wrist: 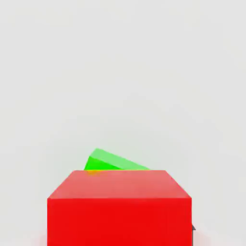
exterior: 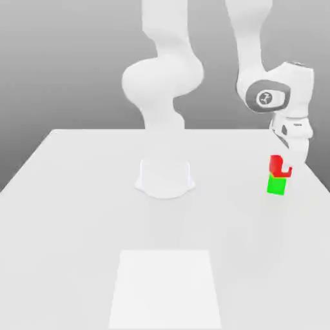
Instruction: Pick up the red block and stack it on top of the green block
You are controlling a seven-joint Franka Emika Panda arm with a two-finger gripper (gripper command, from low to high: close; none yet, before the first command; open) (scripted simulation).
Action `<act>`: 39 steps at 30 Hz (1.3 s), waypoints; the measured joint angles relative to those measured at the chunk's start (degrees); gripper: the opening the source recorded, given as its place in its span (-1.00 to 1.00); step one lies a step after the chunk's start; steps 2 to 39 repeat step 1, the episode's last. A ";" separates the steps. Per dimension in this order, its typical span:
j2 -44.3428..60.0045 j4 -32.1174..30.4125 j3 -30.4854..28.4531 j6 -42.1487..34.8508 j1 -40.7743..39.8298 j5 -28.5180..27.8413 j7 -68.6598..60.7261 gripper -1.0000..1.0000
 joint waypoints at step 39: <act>0.66 0.03 -0.48 0.44 0.12 -1.39 1.01 -1.00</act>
